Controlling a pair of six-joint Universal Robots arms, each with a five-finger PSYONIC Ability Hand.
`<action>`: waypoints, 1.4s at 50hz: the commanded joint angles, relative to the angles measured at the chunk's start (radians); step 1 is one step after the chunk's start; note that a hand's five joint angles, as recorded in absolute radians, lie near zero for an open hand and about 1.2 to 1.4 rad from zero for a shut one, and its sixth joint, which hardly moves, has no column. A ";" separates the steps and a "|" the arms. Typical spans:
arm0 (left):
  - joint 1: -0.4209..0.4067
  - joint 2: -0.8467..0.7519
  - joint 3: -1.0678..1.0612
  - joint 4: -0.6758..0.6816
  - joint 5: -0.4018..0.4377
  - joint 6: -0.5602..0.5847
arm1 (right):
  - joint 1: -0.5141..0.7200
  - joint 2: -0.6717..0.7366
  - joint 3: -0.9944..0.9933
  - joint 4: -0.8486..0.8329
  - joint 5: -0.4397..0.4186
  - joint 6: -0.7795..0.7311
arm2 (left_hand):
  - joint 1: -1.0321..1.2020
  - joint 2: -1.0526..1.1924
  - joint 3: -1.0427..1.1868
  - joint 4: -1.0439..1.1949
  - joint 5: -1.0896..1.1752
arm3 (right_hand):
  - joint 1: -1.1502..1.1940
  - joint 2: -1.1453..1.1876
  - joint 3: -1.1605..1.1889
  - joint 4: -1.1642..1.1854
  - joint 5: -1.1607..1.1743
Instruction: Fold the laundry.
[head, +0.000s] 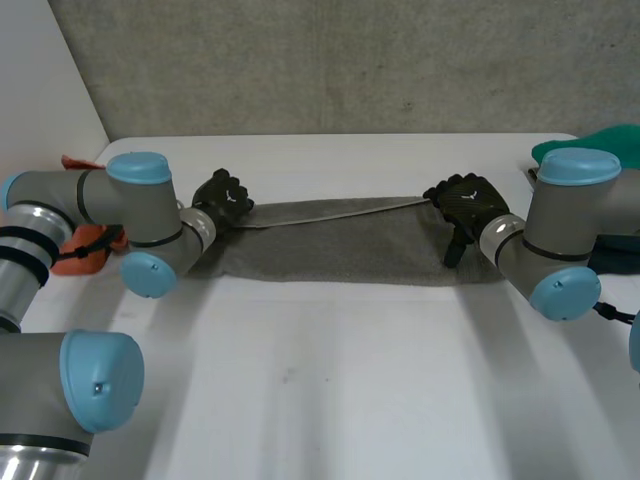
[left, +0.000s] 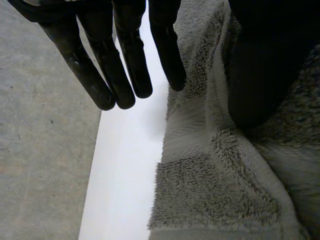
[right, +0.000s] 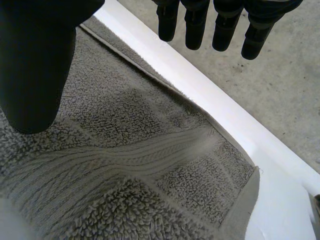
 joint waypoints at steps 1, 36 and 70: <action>0.001 -0.015 0.022 0.022 0.007 0.016 | 0.002 -0.001 0.006 0.000 0.000 -0.014 | 0.125 0.127 0.129 0.130 0.141 | -0.062 -0.043 -0.031 -0.033 -0.043; -0.022 0.893 -0.966 0.357 0.060 -0.001 | 0.012 -0.132 -0.082 0.044 -0.062 0.013 | 0.612 0.614 0.616 0.617 0.628 | -0.062 -0.043 -0.031 -0.033 -0.043; 0.107 1.087 -1.215 0.769 0.107 -0.220 | 0.115 0.130 -0.615 -0.439 0.217 0.075 | 0.612 0.614 0.616 0.617 0.628 | 1.159 1.179 1.191 1.189 1.179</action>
